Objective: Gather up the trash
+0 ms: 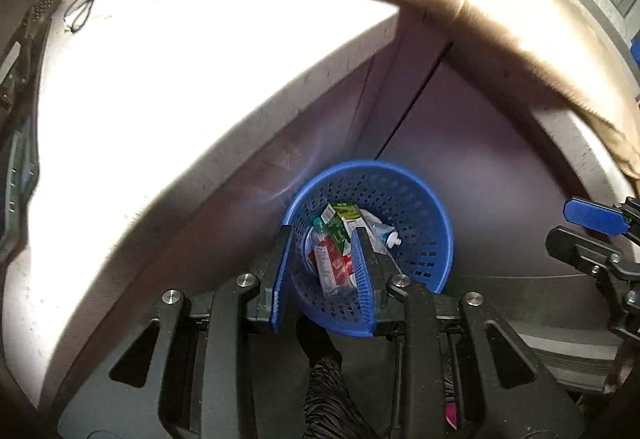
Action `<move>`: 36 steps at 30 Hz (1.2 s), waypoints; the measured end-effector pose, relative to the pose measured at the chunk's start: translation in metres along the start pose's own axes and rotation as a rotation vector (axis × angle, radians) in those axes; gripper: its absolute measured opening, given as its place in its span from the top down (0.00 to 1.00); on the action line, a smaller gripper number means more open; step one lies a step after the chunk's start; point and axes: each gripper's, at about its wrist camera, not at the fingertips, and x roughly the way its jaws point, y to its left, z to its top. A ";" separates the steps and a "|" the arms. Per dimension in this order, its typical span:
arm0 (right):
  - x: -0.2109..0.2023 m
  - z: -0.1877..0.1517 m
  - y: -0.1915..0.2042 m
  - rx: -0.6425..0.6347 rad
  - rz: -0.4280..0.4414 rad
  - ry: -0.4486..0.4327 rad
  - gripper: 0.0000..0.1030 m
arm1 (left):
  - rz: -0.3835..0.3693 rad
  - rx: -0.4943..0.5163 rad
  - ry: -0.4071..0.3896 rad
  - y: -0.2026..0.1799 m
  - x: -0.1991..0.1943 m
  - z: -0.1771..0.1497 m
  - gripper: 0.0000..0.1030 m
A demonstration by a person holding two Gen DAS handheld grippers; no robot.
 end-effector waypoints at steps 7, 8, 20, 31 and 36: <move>-0.040 0.011 -0.004 -0.007 0.027 -0.060 0.54 | -0.011 -0.012 -0.044 -0.006 -0.029 0.013 0.73; -0.047 0.013 -0.005 -0.011 0.031 -0.069 0.54 | -0.015 -0.016 -0.051 -0.007 -0.034 0.015 0.73; -0.101 0.037 -0.019 -0.018 0.061 -0.179 0.51 | -0.057 -0.037 -0.162 -0.023 -0.091 0.054 0.72; -0.152 0.064 -0.050 -0.003 0.043 -0.316 0.45 | -0.099 -0.026 -0.307 -0.060 -0.130 0.101 0.55; -0.171 0.072 -0.070 0.023 0.025 -0.378 0.41 | -0.103 -0.010 -0.354 -0.076 -0.144 0.115 0.43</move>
